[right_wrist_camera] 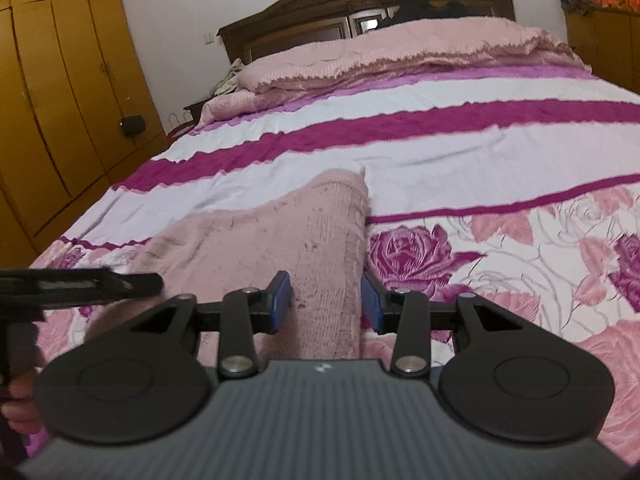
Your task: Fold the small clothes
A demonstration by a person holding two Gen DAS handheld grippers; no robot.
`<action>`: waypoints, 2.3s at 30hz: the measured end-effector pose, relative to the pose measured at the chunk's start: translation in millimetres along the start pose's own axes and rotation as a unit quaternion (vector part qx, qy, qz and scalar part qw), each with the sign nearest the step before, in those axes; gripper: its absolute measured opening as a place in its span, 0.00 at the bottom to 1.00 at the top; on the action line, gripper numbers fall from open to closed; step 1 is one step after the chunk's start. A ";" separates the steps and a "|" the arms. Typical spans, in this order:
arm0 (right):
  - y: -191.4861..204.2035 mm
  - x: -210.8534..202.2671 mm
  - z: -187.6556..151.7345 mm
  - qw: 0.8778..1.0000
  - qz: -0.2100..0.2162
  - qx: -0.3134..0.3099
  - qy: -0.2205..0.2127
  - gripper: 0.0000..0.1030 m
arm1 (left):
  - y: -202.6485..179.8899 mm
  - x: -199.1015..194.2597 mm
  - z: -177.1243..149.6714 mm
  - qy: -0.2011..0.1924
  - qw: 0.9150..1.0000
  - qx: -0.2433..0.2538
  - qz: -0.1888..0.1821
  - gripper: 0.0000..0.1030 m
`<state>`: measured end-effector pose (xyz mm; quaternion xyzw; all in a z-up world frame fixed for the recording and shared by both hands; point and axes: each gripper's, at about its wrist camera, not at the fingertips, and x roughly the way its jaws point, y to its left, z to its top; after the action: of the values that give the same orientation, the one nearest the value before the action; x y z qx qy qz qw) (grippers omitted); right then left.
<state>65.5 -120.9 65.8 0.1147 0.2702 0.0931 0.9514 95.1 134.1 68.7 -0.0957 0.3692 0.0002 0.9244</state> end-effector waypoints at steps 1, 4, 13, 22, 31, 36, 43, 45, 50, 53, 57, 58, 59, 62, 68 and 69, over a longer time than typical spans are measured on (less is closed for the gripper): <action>0.1 1.8 -0.9 1.000 0.008 0.004 0.004 0.41 | 0.8 3.6 -2.9 -0.003 1.000 0.009 0.022 0.55; 3.7 3.3 -3.9 1.000 0.028 -0.003 0.009 0.46 | 14.6 6.9 -9.9 -0.004 1.000 -0.004 0.019 0.57; -18.1 12.9 4.0 0.996 0.060 0.048 0.034 0.64 | 36.1 -6.8 -7.7 0.005 0.998 -0.057 -0.041 0.63; -37.9 45.0 -1.2 0.983 0.128 0.092 0.093 0.71 | 40.5 7.2 -15.2 0.039 0.993 -0.084 -0.077 0.75; -48.7 64.8 5.4 0.963 0.203 0.143 0.106 0.50 | 51.2 25.6 -22.5 0.041 0.975 -0.136 -0.171 0.57; -40.9 34.9 31.9 0.962 0.223 0.141 0.074 0.45 | 53.3 10.5 -15.6 0.026 0.962 -0.170 -0.214 0.47; -50.8 -32.3 49.6 0.970 0.204 0.122 0.048 0.45 | 16.8 -25.6 -20.4 0.020 0.949 -0.167 -0.268 0.46; -62.4 -53.4 44.7 0.971 0.195 0.130 0.047 0.45 | 3.3 -37.0 -30.5 0.021 0.946 -0.164 -0.280 0.46; -92.0 -99.1 19.4 0.973 0.167 0.151 0.051 0.45 | -31.5 -61.5 -62.4 0.051 0.940 -0.149 -0.302 0.46; -108.6 -111.8 1.9 0.974 0.145 0.163 0.064 0.45 | -47.3 -74.3 -82.8 0.071 0.944 -0.124 -0.298 0.46; -125.4 -111.1 -24.8 0.978 0.099 0.162 0.086 0.46 | -62.6 -81.6 -105.1 0.094 0.960 -0.079 -0.253 0.46; -124.8 -107.6 -31.0 0.981 0.084 0.148 0.091 0.46 | -64.1 -80.4 -109.0 0.097 0.966 -0.062 -0.230 0.46; -123.1 -101.9 -38.8 0.984 0.067 0.132 0.100 0.46 | -67.8 -80.3 -112.7 0.096 0.972 -0.044 -0.210 0.47; -119.1 -101.5 -58.6 0.989 0.044 0.102 0.093 0.48 | -71.4 -79.5 -117.1 0.093 0.977 -0.021 -0.190 0.48; -118.1 -113.1 -59.4 0.992 0.034 0.089 0.078 0.53 | -82.3 -93.2 -109.6 0.076 0.984 0.011 -0.163 0.50; -118.4 -116.9 -57.3 0.993 0.033 0.089 0.075 0.53 | -84.5 -97.2 -107.4 0.069 0.985 0.019 -0.158 0.50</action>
<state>-49.4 -252.4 44.2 0.2009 0.3438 0.1083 0.9109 -43.0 38.9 73.8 -0.1348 0.4123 -0.1601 0.8867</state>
